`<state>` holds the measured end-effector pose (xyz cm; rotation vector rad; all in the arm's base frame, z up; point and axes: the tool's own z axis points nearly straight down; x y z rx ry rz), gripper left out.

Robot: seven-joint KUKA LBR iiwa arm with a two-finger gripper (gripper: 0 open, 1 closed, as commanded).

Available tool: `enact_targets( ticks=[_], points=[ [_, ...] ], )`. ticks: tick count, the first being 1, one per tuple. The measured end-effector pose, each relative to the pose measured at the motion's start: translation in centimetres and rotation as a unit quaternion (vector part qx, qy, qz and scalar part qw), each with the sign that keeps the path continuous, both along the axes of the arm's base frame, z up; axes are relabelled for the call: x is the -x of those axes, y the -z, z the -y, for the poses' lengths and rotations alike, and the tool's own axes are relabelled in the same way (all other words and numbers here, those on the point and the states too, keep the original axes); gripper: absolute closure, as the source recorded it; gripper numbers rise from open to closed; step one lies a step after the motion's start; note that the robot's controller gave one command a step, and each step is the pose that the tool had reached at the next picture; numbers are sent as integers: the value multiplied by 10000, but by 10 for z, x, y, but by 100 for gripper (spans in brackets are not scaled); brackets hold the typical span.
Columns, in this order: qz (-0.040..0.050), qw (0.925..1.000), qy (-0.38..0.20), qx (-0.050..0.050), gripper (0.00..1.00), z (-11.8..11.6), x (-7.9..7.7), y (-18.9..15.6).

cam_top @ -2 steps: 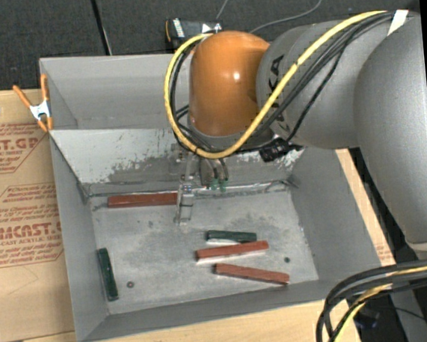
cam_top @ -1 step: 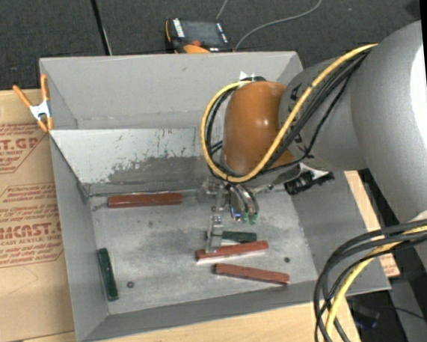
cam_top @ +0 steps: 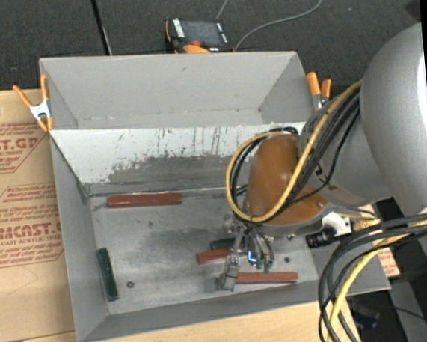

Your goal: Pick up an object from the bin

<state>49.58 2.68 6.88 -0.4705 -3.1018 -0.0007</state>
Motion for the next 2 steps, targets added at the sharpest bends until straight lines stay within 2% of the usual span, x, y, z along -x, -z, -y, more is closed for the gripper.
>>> enact_targets(
  ticks=[1,2],
  points=[
    [19,10000,-13,-7,100,-1,-2,-1],
    [66,9991,415,-1,100,-9,-25,-153]
  ],
)
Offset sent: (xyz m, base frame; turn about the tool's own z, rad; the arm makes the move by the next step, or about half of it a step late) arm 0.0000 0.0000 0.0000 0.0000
